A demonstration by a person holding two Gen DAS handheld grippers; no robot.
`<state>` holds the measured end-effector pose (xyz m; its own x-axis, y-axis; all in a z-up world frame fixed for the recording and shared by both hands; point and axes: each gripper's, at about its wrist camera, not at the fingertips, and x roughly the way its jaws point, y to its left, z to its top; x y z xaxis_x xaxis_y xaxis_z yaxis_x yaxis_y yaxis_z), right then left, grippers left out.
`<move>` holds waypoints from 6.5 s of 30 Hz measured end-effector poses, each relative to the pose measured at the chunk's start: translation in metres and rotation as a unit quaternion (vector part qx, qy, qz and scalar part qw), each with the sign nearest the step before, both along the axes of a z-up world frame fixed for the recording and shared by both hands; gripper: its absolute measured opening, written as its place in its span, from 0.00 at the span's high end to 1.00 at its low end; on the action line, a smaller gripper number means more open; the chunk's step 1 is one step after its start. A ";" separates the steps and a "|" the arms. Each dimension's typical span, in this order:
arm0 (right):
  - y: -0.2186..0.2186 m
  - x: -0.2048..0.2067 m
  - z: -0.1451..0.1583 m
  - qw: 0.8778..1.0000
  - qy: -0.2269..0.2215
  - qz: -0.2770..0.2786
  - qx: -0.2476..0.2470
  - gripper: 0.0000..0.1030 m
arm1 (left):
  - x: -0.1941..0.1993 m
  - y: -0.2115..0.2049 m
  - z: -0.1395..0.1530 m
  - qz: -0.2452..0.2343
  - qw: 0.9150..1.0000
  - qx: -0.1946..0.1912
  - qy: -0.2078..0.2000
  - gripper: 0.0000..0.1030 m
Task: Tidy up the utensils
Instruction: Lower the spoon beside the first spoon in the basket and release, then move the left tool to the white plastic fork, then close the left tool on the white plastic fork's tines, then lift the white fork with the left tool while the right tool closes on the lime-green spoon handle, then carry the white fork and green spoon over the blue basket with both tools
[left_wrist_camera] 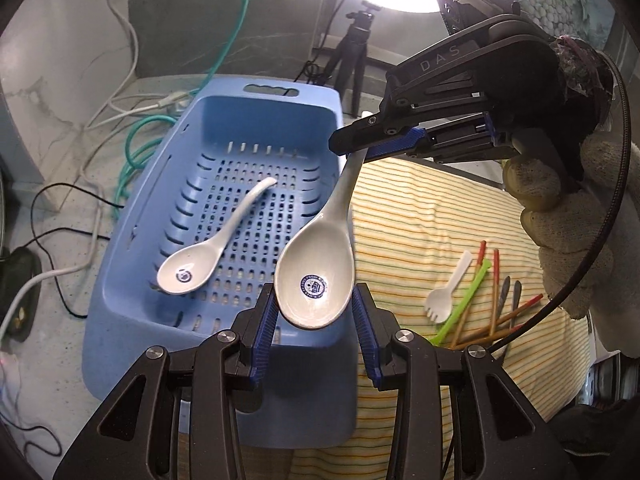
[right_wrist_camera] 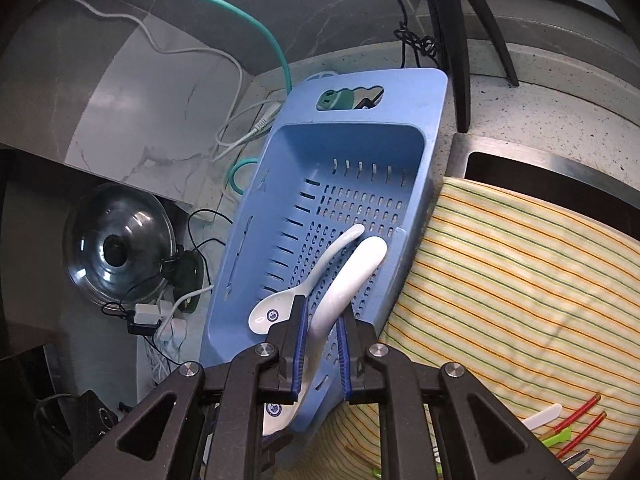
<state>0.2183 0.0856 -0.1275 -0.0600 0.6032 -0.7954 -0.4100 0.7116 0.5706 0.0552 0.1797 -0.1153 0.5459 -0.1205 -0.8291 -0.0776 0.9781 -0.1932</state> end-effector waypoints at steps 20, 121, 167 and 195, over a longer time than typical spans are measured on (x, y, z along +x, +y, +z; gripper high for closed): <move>0.024 -0.003 0.004 0.999 -0.047 0.022 -0.014 0.40 | 0.002 0.029 -0.003 0.027 1.000 0.002 0.012 0.49; -0.160 -0.039 -0.077 0.979 0.117 -0.165 0.032 0.73 | 0.068 -0.113 -0.056 -0.250 0.961 0.049 0.108 0.86; -0.128 -0.039 -0.081 0.981 0.058 -0.170 -0.075 0.90 | 0.064 -0.115 -0.064 -0.216 0.971 0.040 0.094 0.92; -0.145 -0.054 0.002 0.978 -0.047 -0.201 0.040 0.97 | 0.025 -0.057 -0.004 -0.112 0.991 -0.068 -0.014 0.92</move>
<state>0.1639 -0.0589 -0.1252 0.2645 0.6232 -0.7360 -0.1597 0.7809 0.6039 0.0800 0.1223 -0.1195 0.5152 -0.3500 -0.7824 0.1454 0.9353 -0.3226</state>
